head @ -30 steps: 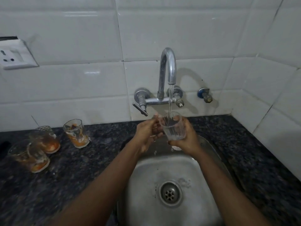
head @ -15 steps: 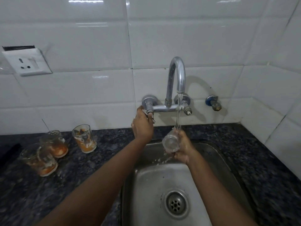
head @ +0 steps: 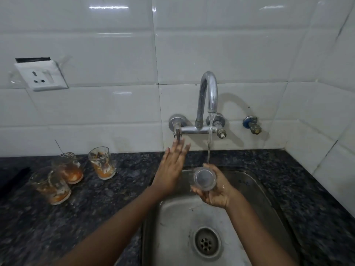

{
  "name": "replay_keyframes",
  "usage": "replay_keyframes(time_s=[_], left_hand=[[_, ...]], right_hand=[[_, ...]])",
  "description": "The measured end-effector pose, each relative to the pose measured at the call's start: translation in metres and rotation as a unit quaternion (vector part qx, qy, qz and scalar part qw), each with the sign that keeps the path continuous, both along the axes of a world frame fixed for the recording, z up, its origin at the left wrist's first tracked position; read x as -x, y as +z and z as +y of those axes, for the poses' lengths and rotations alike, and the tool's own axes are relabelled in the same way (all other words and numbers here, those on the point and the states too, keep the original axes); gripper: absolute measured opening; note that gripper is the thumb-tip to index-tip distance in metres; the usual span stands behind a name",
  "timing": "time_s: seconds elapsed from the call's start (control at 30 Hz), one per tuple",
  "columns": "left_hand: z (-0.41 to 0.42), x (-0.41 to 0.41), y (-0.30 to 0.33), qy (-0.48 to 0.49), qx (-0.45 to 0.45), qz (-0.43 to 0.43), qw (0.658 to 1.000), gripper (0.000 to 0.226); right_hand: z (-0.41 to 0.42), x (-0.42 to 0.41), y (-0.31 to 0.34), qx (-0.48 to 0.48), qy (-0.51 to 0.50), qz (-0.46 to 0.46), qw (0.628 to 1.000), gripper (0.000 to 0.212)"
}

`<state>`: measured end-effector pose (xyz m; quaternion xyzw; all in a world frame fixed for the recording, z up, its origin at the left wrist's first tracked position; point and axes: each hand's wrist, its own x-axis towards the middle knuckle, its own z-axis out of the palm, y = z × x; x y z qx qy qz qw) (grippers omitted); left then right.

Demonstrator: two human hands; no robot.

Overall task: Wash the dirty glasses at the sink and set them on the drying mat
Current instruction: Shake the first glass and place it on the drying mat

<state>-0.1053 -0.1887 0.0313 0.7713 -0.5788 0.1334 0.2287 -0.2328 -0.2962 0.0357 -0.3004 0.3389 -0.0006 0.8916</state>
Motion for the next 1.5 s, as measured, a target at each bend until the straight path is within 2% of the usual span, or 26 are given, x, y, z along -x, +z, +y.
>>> replay_keyframes(time_s=[0.07,0.1,0.2,0.3,0.4,0.47,0.5,0.6,0.63,0.73,0.8,0.97,1.07,1.2,1.3,1.4,1.5], left_hand=[[0.02,0.01,-0.009,-0.09,-0.031,0.039,0.995,0.098],[0.026,0.013,-0.011,-0.113,-0.017,0.062,0.991,0.098],[0.042,0.02,-0.014,-0.088,0.087,0.2,0.972,0.082],[0.062,0.027,-0.02,0.004,0.104,0.296,0.949,0.077],[0.079,0.036,-0.029,0.092,0.09,0.335,0.933,0.073],[0.085,0.043,-0.03,0.112,0.096,0.359,0.922,0.071],[0.087,0.046,-0.029,0.117,0.102,0.362,0.919,0.071],[0.091,0.053,-0.02,0.125,0.092,0.351,0.923,0.077],[0.094,0.053,-0.016,0.119,0.083,0.356,0.923,0.082],[0.12,0.039,-0.008,0.098,0.035,0.376,0.921,0.112],[0.151,0.02,-0.008,0.127,0.037,0.37,0.919,0.114],[0.266,-0.043,-0.016,0.279,0.147,0.393,0.864,0.049],[0.35,-0.081,-0.026,0.361,0.167,0.377,0.837,0.02],[0.46,-0.116,-0.039,0.463,0.21,0.37,0.778,0.017],[0.521,-0.138,-0.047,0.535,0.237,0.339,0.737,0.022],[0.561,-0.162,-0.054,0.572,0.258,0.304,0.717,0.025],[0.586,-0.189,-0.064,0.598,0.253,0.267,0.712,0.026]], right_hand=[[0.009,0.003,0.008,0.015,0.068,-0.009,0.998,0.057],[0.013,0.004,0.012,0.042,0.102,-0.004,0.994,0.059],[0.023,0.01,0.025,0.213,0.185,0.048,0.958,0.074],[0.023,0.02,0.042,0.409,0.214,0.063,0.885,0.074],[0.029,0.023,0.056,0.499,0.199,0.039,0.842,0.072],[0.043,0.019,0.058,0.582,0.196,0.031,0.789,0.053],[0.052,0.017,0.057,0.625,0.195,0.02,0.756,0.05],[0.072,0.01,0.055,0.722,0.158,0.024,0.674,0.061],[0.075,0.007,0.056,0.735,0.142,0.031,0.662,0.061],[0.086,-0.003,0.063,0.742,0.098,0.034,0.662,0.055],[0.098,-0.015,0.068,0.74,0.063,0.026,0.669,0.052],[0.155,-0.068,0.079,0.682,0.032,-0.074,0.727,0.055],[0.213,-0.116,0.084,0.677,0.063,-0.113,0.725,0.056],[0.302,-0.194,0.089,0.687,0.123,-0.166,0.697,0.059],[0.368,-0.252,0.096,0.716,0.138,-0.196,0.656,0.062],[0.425,-0.304,0.099,0.725,0.151,-0.218,0.636,0.065],[0.471,-0.353,0.096,0.755,0.171,-0.243,0.584,0.066]])
